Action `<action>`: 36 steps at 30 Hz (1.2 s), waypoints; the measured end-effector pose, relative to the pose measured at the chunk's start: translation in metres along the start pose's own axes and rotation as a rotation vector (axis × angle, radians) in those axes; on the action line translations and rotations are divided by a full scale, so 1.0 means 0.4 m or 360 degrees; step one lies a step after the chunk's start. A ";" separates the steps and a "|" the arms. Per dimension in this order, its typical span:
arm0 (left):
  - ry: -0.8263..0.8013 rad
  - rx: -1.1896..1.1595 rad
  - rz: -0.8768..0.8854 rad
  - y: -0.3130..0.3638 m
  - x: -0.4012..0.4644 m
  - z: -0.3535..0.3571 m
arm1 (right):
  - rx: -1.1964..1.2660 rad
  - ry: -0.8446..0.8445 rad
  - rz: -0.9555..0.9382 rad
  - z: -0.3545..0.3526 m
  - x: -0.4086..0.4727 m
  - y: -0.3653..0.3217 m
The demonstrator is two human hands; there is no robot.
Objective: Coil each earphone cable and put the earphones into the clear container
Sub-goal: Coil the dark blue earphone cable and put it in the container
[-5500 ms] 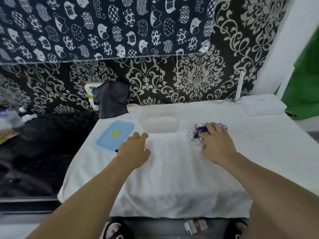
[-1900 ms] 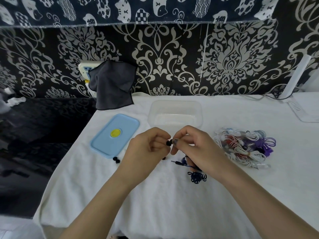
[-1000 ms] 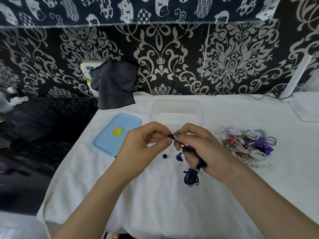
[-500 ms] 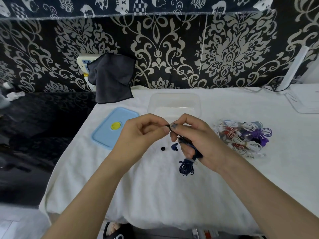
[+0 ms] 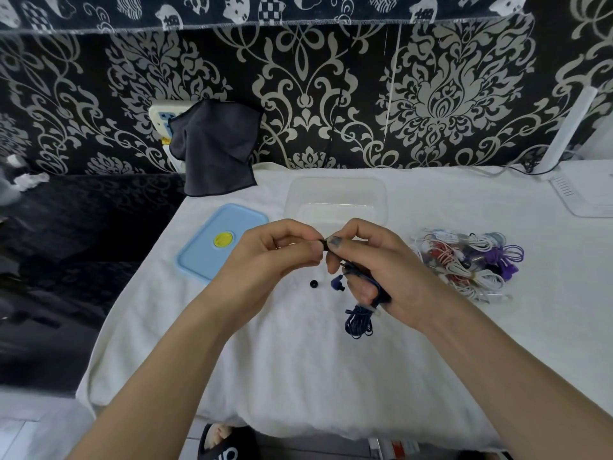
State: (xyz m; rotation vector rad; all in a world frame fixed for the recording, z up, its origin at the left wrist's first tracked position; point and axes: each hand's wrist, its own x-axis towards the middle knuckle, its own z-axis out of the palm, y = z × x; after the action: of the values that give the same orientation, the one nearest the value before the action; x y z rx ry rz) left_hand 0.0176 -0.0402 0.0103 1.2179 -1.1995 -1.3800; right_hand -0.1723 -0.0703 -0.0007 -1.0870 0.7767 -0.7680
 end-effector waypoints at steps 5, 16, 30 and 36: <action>-0.0001 -0.0129 -0.0030 -0.001 0.003 -0.001 | 0.0039 0.0000 0.0029 0.002 0.000 0.002; 0.0019 -0.0062 0.0162 -0.005 0.003 0.010 | 0.0168 0.0049 0.0034 0.016 -0.009 -0.003; 0.0106 0.0120 0.0486 -0.007 -0.015 0.040 | 0.0560 0.0177 0.0091 0.053 -0.020 0.007; 0.0224 0.0258 0.0580 -0.026 -0.011 0.042 | 0.0638 0.0206 0.0101 0.063 -0.025 0.009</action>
State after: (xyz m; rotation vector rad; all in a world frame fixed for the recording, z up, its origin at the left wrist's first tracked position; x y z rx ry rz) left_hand 0.0011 -0.0331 0.0011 1.1180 -1.3739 -0.9293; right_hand -0.1555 -0.0491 0.0043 -0.6553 0.7234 -0.9008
